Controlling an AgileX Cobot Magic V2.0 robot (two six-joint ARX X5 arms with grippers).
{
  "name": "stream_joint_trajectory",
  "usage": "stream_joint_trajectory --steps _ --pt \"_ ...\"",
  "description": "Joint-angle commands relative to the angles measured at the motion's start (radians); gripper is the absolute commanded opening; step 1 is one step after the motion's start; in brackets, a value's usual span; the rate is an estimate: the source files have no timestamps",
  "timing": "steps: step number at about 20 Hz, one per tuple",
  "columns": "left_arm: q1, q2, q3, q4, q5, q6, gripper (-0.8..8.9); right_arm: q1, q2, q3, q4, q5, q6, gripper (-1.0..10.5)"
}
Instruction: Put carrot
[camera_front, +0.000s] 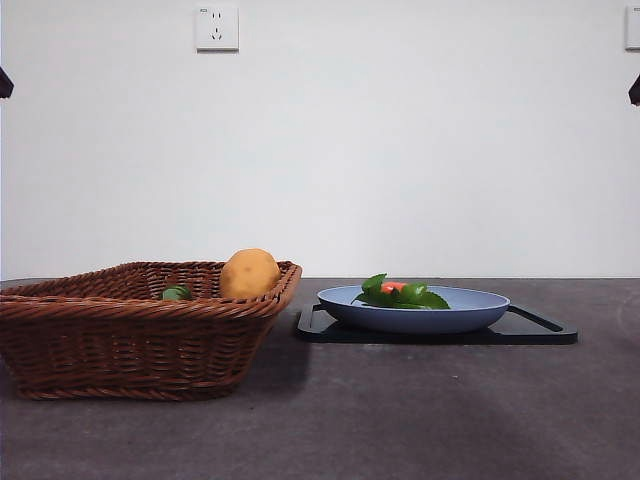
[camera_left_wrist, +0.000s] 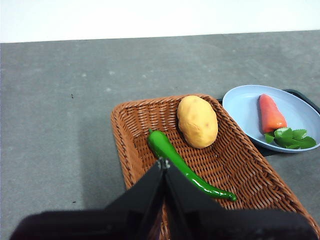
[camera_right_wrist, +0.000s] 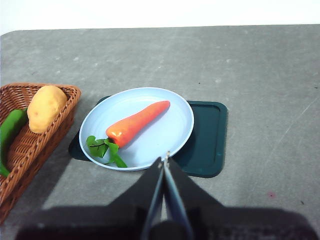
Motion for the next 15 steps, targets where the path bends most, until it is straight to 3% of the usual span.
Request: stream_joint_trajectory --steps 1,4,6,8,11,15 --pt "-0.002 0.001 0.009 0.011 0.0 -0.006 0.06 0.003 0.002 0.01 0.01 0.003 0.013 0.1" --pt "-0.006 -0.021 0.009 -0.006 -0.003 0.002 0.06 0.003 0.002 0.01 0.01 0.003 0.013 0.1" --pt "0.0 -0.116 0.009 -0.068 -0.038 0.108 0.08 0.003 0.002 0.01 0.01 0.003 0.013 0.1" --pt "0.024 -0.251 -0.013 -0.101 -0.056 0.132 0.08 0.003 0.002 0.01 0.01 0.003 0.013 0.1" --pt "0.12 -0.433 -0.104 -0.083 -0.056 0.137 0.08 0.003 0.002 0.01 0.01 0.003 0.013 0.1" --pt "0.243 -0.525 -0.265 -0.024 -0.051 0.137 0.08 0.003 0.002 0.01 0.01 0.003 0.013 0.1"
